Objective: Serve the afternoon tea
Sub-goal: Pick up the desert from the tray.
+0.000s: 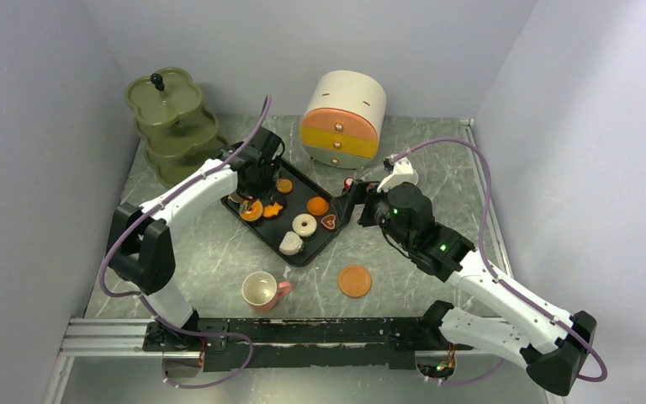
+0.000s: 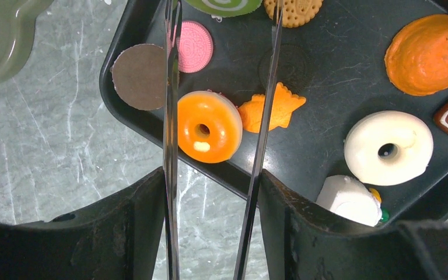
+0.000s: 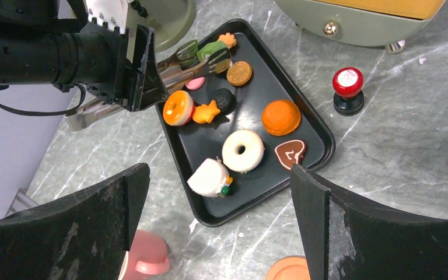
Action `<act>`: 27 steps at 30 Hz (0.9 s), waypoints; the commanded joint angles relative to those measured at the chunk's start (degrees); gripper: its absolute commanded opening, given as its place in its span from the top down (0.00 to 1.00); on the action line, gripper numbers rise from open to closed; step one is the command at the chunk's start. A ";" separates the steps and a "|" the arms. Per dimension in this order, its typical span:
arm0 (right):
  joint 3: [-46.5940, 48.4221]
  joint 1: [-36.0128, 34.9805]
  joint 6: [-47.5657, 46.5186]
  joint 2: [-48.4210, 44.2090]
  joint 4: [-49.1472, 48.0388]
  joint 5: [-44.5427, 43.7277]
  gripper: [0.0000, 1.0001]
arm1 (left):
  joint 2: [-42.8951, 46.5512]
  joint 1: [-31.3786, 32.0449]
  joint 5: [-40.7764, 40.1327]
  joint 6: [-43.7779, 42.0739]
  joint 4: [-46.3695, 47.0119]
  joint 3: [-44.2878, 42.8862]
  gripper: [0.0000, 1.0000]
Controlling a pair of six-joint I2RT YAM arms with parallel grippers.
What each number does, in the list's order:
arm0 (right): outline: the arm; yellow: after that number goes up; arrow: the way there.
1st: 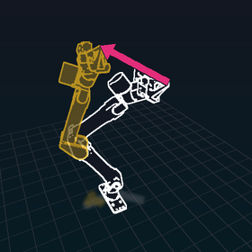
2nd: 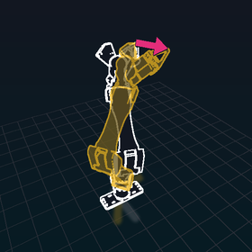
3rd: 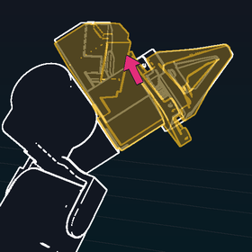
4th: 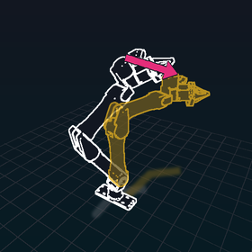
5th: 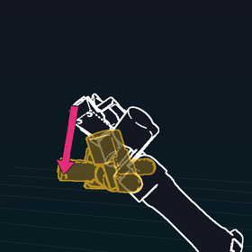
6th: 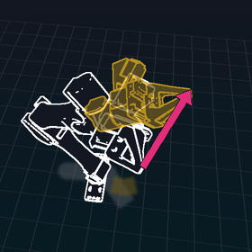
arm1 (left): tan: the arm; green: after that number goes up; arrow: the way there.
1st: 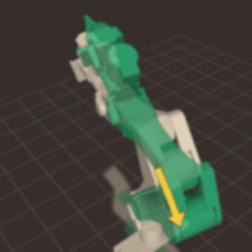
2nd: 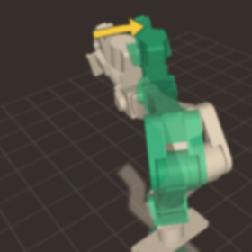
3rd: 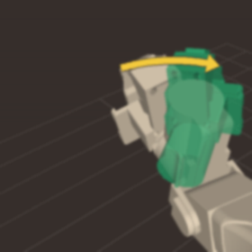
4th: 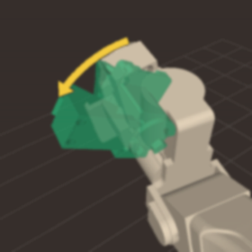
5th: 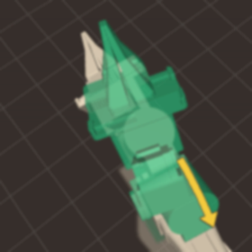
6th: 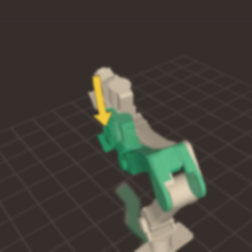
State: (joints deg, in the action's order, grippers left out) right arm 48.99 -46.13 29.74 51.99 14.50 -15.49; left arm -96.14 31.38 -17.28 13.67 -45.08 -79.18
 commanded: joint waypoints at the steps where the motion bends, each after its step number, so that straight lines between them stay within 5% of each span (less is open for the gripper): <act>1: 0.67 0.27 -0.12 -1.02 -1.05 -0.71 0.06 | -0.56 0.61 -2.28 -1.05 2.36 -1.68 0.39; 12: 0.67 0.32 -0.36 -0.77 -1.02 -0.43 0.06 | -1.73 0.60 -3.10 -1.32 3.07 -2.13 0.40; 27: 1.15 0.25 -0.01 -1.27 -0.35 -0.34 0.06 | 1.07 0.57 -2.79 -0.76 1.98 -3.56 0.55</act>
State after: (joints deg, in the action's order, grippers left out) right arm 48.99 -46.13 29.74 51.83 14.50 -15.46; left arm -97.89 31.42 -19.33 12.84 -43.09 -80.58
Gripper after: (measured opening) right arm 0.942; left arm 0.474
